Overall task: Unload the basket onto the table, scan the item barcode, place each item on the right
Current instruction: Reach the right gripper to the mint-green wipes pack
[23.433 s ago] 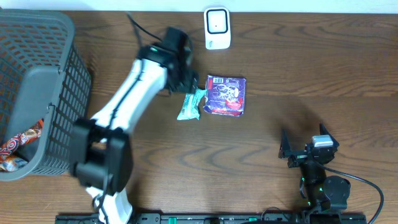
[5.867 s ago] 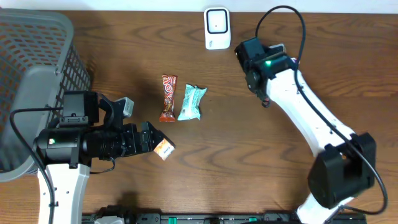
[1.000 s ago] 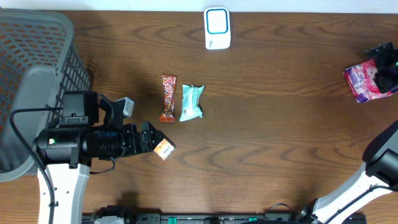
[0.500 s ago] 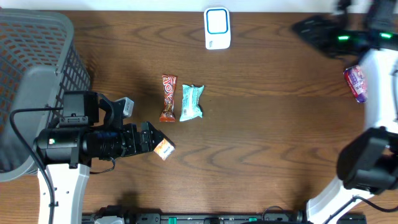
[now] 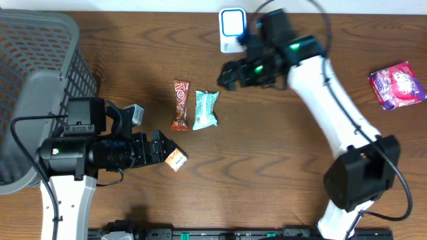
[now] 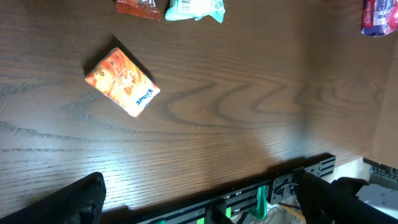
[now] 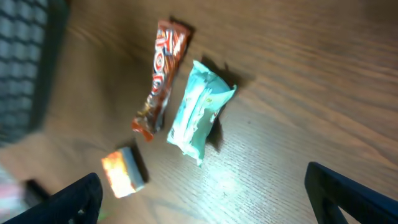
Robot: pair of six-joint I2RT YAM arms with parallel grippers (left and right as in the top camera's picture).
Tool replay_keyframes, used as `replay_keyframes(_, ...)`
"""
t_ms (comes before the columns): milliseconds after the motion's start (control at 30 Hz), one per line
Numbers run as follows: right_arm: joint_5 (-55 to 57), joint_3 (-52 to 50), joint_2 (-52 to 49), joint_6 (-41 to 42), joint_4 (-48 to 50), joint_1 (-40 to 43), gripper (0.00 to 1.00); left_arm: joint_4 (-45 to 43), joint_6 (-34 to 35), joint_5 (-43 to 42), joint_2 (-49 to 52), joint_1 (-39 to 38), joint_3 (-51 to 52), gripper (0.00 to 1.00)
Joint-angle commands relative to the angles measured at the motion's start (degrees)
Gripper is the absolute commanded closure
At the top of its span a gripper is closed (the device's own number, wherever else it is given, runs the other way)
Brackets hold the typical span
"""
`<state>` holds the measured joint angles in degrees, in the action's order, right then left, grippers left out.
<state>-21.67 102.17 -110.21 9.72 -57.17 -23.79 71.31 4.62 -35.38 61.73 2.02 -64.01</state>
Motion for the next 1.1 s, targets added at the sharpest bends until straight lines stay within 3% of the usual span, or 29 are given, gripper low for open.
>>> replay_keyframes(0, 10.9, -0.3, -0.1, -1.1, -0.7, -3.7, 0.01, 0.0, -0.5, 0.5, 0.0, -0.2, 0.2, 0.02)
replay_keyframes(433, 12.6, -0.3, -2.1, 8.7, -0.3, -7.4, 0.01, 0.0, -0.5, 0.5, 0.0, -0.2, 0.2, 0.02)
replay_keyframes(767, 10.6, -0.3, -7.2, 10.2, -0.2, -7.6, 0.01, 0.0, -0.5, 0.5, 0.0, -0.2, 0.2, 0.02)
replay_keyframes(900, 8.7, -0.3, -8.9, 10.2, -0.3, -8.5, 0.09, 0.0, -0.5, 0.5, 0.0, -0.2, 0.2, 0.02)
replay_keyframes(1000, 8.7, -0.3, -9.2, 10.2, -0.3, -9.1, 0.01, 0.0, -0.5, 0.5, 0.0, -0.2, 0.2, 0.02)
replay_keyframes(1067, 8.7, -0.3, -9.2, 10.2, -0.2, -9.2, 0.01, 0.0, -0.5, 0.5, 0.0, -0.2, 0.2, 0.02)
